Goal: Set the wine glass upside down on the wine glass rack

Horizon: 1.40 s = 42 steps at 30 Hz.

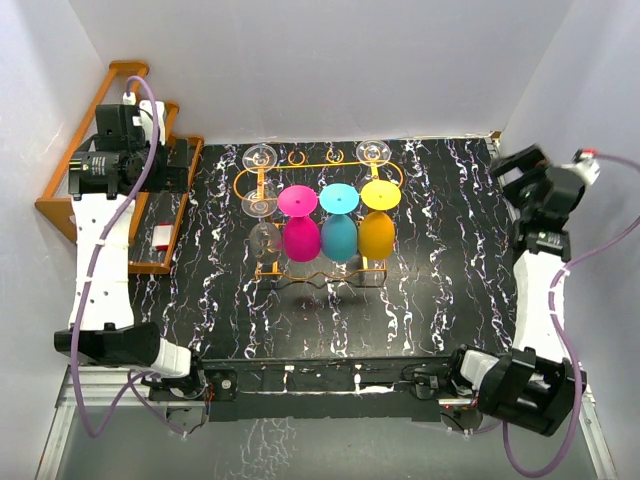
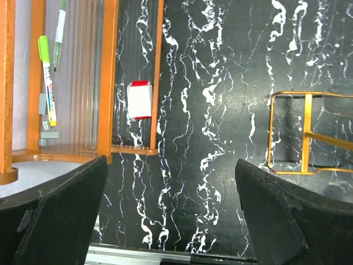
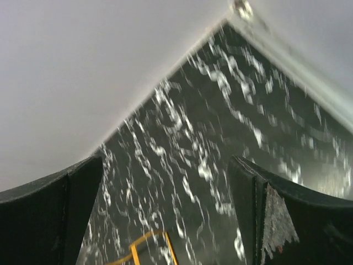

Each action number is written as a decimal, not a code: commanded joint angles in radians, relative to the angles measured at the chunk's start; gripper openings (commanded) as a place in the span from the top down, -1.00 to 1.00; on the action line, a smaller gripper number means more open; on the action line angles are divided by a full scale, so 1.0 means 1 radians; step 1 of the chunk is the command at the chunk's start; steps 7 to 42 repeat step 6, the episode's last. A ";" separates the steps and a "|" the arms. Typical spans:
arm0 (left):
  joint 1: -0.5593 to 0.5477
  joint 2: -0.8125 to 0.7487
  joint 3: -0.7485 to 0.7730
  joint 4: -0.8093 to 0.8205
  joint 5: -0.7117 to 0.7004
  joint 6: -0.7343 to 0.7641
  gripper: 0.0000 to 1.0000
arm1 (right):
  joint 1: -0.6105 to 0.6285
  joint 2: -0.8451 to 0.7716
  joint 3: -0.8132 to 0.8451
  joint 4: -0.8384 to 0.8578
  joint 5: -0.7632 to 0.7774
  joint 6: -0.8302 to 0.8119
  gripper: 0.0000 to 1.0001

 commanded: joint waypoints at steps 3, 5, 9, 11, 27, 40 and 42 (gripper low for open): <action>0.009 -0.082 -0.090 0.077 -0.103 -0.088 -0.94 | 0.095 -0.126 -0.214 -0.046 0.198 0.179 -0.98; 0.033 -0.117 -0.130 0.104 -0.108 -0.099 -0.94 | 0.102 -0.126 -0.211 -0.095 0.268 0.223 -0.98; 0.049 -0.127 -0.149 0.138 -0.152 -0.121 -0.94 | 0.102 -0.125 -0.210 -0.117 0.287 0.266 -0.98; 0.049 -0.127 -0.149 0.138 -0.152 -0.121 -0.94 | 0.102 -0.125 -0.210 -0.117 0.287 0.266 -0.98; 0.049 -0.127 -0.149 0.138 -0.152 -0.121 -0.94 | 0.102 -0.125 -0.210 -0.117 0.287 0.266 -0.98; 0.049 -0.127 -0.149 0.138 -0.152 -0.121 -0.94 | 0.102 -0.125 -0.210 -0.117 0.287 0.266 -0.98; 0.049 -0.127 -0.149 0.138 -0.152 -0.121 -0.94 | 0.102 -0.125 -0.210 -0.117 0.287 0.266 -0.98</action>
